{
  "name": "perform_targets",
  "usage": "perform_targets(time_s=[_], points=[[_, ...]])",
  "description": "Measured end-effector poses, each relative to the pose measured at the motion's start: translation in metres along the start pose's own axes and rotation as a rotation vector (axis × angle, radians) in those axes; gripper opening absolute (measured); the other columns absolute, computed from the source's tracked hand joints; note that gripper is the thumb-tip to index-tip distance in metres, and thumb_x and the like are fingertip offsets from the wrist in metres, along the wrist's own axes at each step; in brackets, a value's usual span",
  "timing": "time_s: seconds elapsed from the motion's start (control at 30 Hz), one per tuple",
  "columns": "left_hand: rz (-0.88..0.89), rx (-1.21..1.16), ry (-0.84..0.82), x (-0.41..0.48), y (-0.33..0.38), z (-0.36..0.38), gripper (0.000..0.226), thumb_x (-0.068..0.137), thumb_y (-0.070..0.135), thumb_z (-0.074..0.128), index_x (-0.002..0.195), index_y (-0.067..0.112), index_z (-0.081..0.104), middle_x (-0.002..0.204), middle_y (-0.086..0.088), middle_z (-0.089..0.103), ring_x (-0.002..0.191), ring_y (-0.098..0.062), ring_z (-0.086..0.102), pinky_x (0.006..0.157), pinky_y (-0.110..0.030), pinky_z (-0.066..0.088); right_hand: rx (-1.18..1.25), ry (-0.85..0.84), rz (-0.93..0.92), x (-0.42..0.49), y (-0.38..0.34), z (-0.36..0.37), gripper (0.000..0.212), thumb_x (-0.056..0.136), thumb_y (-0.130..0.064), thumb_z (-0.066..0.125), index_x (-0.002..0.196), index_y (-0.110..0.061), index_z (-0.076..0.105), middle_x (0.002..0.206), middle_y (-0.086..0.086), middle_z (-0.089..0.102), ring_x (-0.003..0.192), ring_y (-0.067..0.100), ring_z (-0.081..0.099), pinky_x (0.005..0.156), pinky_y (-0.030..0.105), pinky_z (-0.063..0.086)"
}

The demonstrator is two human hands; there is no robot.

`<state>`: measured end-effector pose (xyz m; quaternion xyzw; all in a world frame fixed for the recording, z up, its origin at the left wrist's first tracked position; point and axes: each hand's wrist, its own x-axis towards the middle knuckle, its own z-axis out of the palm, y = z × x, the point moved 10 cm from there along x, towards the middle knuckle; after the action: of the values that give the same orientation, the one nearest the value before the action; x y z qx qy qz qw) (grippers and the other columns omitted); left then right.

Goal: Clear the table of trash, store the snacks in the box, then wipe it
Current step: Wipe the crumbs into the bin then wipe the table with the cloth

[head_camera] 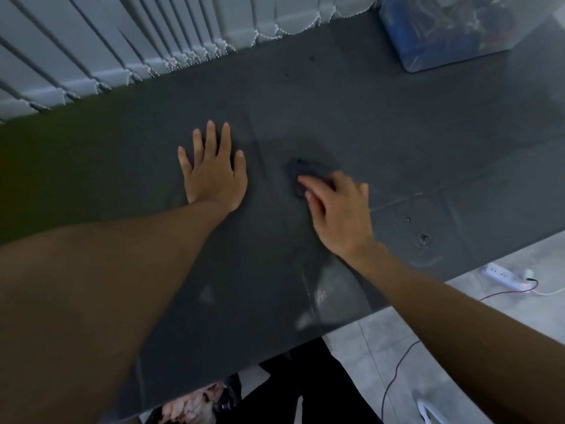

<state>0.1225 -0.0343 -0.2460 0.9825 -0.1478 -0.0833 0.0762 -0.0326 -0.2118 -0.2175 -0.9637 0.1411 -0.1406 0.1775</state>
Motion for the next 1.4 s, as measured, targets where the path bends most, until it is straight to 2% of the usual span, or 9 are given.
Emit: perform_targets(time_s=[0.07, 0.2, 0.27, 0.43, 0.63, 0.8, 0.97, 1.2, 1.4], points=[[0.001, -0.005, 0.001, 0.014, 0.004, 0.002, 0.061, 0.105, 0.046, 0.019, 0.162, 0.027, 0.005, 0.17, 0.002, -0.002, 0.155, -0.022, -0.008, 0.124, -0.052, -0.006, -0.003, 0.029, 0.12, 0.019, 0.009, 0.002, 0.029, 0.097, -0.03, 0.053, 0.124, -0.032, 0.065, 0.1, 0.004, 0.059, 0.087, 0.026, 0.057, 0.08, 0.041, 0.035], [-0.043, 0.067, -0.005, 0.023, 0.005, 0.011, 0.061, 0.104, 0.049, 0.012, 0.161, 0.029, 0.0, 0.169, 0.003, -0.005, 0.155, -0.022, -0.009, 0.122, -0.059, -0.004, 0.013, -0.068, -0.246, 0.017, -0.036, 0.017, 0.03, 0.095, -0.026, 0.056, 0.122, -0.031, 0.066, 0.099, 0.002, 0.056, 0.086, 0.026, 0.056, 0.078, 0.041, 0.037], [-0.056, 0.107, 0.008, 0.023, 0.005, 0.011, 0.061, 0.104, 0.049, 0.009, 0.161, 0.03, -0.003, 0.169, 0.003, -0.006, 0.155, -0.023, -0.008, 0.121, -0.061, -0.002, 0.011, -0.074, -0.302, 0.034, -0.03, 0.018, 0.029, 0.095, -0.027, 0.057, 0.121, -0.032, 0.067, 0.098, 0.002, 0.057, 0.086, 0.027, 0.056, 0.077, 0.041, 0.037], [-0.065, 0.138, 0.011, 0.024, 0.007, 0.01, 0.061, 0.103, 0.048, 0.007, 0.16, 0.031, -0.006, 0.169, 0.003, -0.007, 0.156, -0.022, -0.007, 0.12, -0.063, 0.0, -0.036, 0.017, 0.044, 0.106, 0.004, 0.027, 0.03, 0.097, -0.032, 0.051, 0.124, -0.031, 0.065, 0.103, 0.004, 0.056, 0.091, 0.027, 0.055, 0.079, 0.041, 0.035], [-0.071, 0.167, -0.016, 0.026, 0.006, 0.013, 0.062, 0.103, 0.049, 0.004, 0.159, 0.03, -0.011, 0.169, 0.003, -0.011, 0.155, -0.022, -0.011, 0.12, -0.063, -0.001, 0.016, -0.112, -0.403, 0.119, -0.038, 0.047, 0.029, 0.097, -0.03, 0.052, 0.122, -0.031, 0.066, 0.105, 0.003, 0.058, 0.091, 0.026, 0.054, 0.08, 0.041, 0.035], [-0.065, 0.176, -0.008, 0.026, 0.006, 0.012, 0.063, 0.101, 0.05, 0.002, 0.16, 0.029, -0.008, 0.169, 0.002, -0.007, 0.155, -0.022, -0.009, 0.121, -0.062, 0.002, -0.048, -0.018, 0.049, 0.2, 0.004, 0.052, 0.033, 0.097, -0.03, 0.048, 0.127, -0.032, 0.062, 0.116, 0.007, 0.054, 0.103, 0.032, 0.051, 0.085, 0.044, 0.034], [-0.066, 0.168, -0.011, 0.025, 0.007, 0.012, 0.064, 0.101, 0.049, 0.007, 0.161, 0.028, -0.002, 0.169, 0.002, -0.004, 0.156, -0.022, -0.006, 0.12, -0.063, 0.004, -0.02, -0.135, -0.424, 0.191, -0.042, 0.066, 0.031, 0.098, -0.032, 0.047, 0.123, -0.032, 0.065, 0.112, 0.004, 0.058, 0.096, 0.03, 0.053, 0.08, 0.041, 0.032], [-0.059, 0.168, -0.02, 0.026, 0.007, 0.01, 0.064, 0.101, 0.049, 0.008, 0.161, 0.028, 0.0, 0.169, 0.002, -0.001, 0.156, -0.023, -0.005, 0.121, -0.062, 0.003, -0.089, 0.018, 0.31, 0.277, 0.065, 0.044, 0.033, 0.101, -0.029, 0.045, 0.131, -0.033, 0.056, 0.128, 0.006, 0.049, 0.117, 0.03, 0.046, 0.097, 0.045, 0.03], [-0.061, 0.179, -0.02, 0.026, 0.006, 0.011, 0.065, 0.1, 0.049, 0.01, 0.161, 0.028, 0.002, 0.169, 0.002, 0.0, 0.156, -0.022, -0.003, 0.12, -0.062, 0.005, -0.033, -0.078, -0.269, 0.244, 0.002, 0.061, 0.031, 0.097, -0.029, 0.05, 0.124, -0.031, 0.065, 0.111, 0.007, 0.057, 0.097, 0.031, 0.055, 0.081, 0.042, 0.034]])
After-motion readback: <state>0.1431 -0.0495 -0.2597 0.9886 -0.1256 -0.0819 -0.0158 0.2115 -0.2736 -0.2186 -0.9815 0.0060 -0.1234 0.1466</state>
